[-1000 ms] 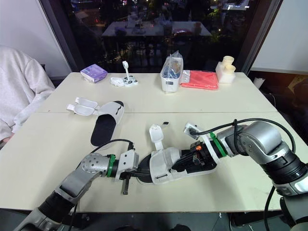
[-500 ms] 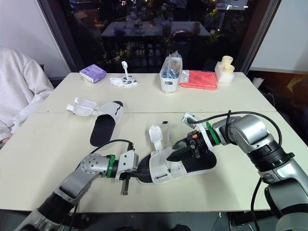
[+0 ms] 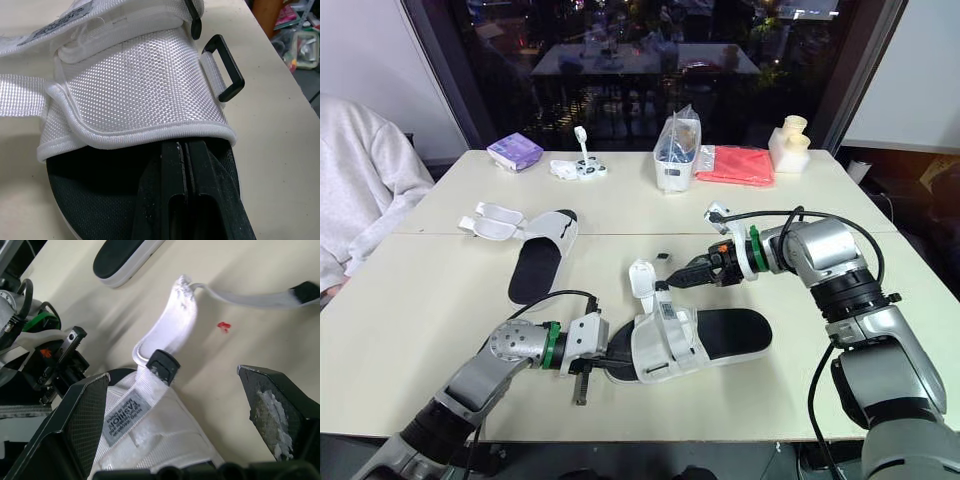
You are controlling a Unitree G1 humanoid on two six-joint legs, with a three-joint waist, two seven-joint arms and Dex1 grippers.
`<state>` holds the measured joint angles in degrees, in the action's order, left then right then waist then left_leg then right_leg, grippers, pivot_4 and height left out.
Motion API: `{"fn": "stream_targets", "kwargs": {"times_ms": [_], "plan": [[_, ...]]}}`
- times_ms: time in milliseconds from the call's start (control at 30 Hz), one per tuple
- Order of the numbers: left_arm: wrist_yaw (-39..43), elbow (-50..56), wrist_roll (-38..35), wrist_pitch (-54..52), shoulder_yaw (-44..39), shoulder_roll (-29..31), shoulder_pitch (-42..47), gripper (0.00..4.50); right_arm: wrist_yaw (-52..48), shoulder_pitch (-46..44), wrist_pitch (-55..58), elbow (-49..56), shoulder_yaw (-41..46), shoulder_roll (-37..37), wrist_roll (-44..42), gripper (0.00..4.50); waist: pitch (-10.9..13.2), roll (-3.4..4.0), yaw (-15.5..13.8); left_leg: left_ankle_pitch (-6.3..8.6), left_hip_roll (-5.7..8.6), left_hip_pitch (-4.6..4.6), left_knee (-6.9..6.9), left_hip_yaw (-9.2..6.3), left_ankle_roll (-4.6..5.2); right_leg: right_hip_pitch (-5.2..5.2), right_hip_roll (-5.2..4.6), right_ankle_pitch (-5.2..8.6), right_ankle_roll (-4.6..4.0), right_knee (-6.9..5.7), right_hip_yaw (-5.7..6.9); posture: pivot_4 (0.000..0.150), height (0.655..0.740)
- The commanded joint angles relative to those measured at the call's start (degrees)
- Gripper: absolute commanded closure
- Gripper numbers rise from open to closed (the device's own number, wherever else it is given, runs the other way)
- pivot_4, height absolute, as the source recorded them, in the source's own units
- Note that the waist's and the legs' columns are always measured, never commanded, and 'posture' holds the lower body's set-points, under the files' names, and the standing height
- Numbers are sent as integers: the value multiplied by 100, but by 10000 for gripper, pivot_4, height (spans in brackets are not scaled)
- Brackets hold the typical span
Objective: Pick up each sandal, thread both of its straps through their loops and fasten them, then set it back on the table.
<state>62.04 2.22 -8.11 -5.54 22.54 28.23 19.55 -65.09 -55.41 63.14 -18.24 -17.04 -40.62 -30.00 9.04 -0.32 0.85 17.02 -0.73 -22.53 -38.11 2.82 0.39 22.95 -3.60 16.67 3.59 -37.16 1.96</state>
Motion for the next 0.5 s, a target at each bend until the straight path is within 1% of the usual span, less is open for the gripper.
{"fn": "stream_targets", "kwargs": {"times_ms": [33,300,333,400,467,500], "plan": [[-3,-211,226,-109,142,56,-119,45000,-82,-64,-16,-21,83,129,73,564,0,0,-4,0,0,0,0,0,0,0,0,0,0,0,0,1500,7400],[-26,-154,225,-131,126,76,-158,45000,-82,100,81,2,52,413,134,564,0,1,-1,0,0,0,0,0,0,0,0,0,0,0,0,1500,7400],[-31,-145,226,-137,124,78,-164,45000,-95,113,91,3,60,425,140,2794,0,1,-3,0,0,0,0,0,0,0,0,0,0,0,0,1500,7400],[-42,-118,224,-147,119,89,-184,45000,-106,134,122,17,77,447,144,8899,0,1,0,0,1,0,0,0,0,0,-1,0,0,1,0,1500,7400],[-49,-81,222,-154,113,102,-215,45000,-100,162,151,49,91,466,146,18449,0,1,6,0,1,0,0,0,0,0,-1,0,0,1,0,1500,7400],[-52,-67,223,-156,111,106,-227,45000,-95,175,158,65,95,473,148,24322,0,1,7,0,1,0,1,0,0,1,-1,0,0,0,0,1500,7400]]}}
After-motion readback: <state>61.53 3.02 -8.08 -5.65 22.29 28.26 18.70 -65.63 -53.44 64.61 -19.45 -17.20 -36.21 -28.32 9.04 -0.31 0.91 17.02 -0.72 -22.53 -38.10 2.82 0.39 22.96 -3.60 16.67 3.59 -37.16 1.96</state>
